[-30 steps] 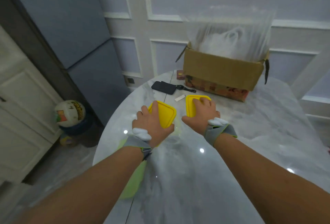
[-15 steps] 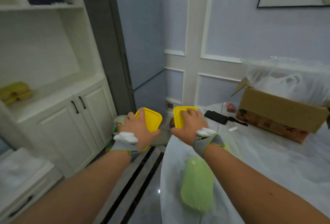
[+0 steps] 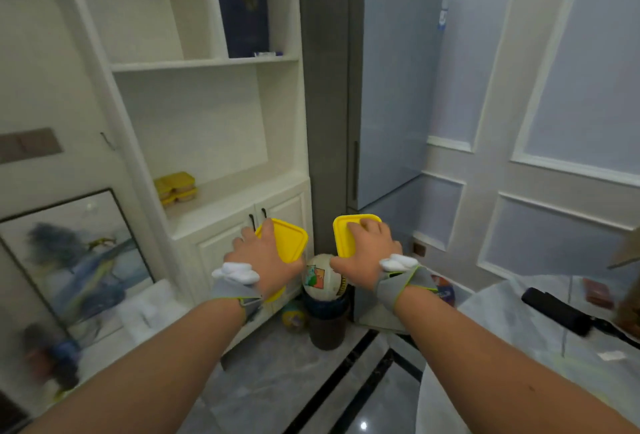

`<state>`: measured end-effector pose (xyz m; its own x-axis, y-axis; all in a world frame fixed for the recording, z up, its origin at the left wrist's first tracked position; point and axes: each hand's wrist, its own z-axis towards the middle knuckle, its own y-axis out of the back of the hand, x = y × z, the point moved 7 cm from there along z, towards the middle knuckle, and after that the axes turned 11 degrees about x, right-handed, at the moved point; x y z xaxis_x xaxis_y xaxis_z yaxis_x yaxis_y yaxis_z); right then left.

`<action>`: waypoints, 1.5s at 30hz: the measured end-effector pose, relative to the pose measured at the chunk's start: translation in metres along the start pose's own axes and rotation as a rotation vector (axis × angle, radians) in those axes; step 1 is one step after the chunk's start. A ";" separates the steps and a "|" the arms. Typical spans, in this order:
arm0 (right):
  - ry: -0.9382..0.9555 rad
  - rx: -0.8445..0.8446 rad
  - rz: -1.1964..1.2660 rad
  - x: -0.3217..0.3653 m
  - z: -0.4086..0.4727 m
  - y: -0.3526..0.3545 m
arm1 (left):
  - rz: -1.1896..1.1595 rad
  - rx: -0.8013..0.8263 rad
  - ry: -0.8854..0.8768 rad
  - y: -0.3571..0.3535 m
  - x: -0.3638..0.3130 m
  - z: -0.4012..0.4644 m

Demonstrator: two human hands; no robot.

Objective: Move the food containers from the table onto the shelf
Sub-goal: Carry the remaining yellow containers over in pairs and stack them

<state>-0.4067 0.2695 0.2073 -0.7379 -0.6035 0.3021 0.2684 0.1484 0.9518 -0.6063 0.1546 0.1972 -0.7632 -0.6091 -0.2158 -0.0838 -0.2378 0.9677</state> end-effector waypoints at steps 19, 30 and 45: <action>0.170 0.097 -0.010 0.137 0.228 -0.058 | -0.057 0.026 0.290 -0.001 0.143 0.174; 0.208 0.094 -0.019 0.168 0.364 -0.069 | -0.089 0.024 0.292 -0.024 0.171 0.316; 0.406 0.203 0.005 0.221 0.571 -0.129 | -0.090 0.027 0.481 -0.069 0.225 0.453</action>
<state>-0.9577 0.5649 0.1815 -0.4236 -0.8547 0.3000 0.1139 0.2783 0.9537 -1.0626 0.3766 0.1412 -0.3704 -0.8690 -0.3280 -0.1570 -0.2894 0.9442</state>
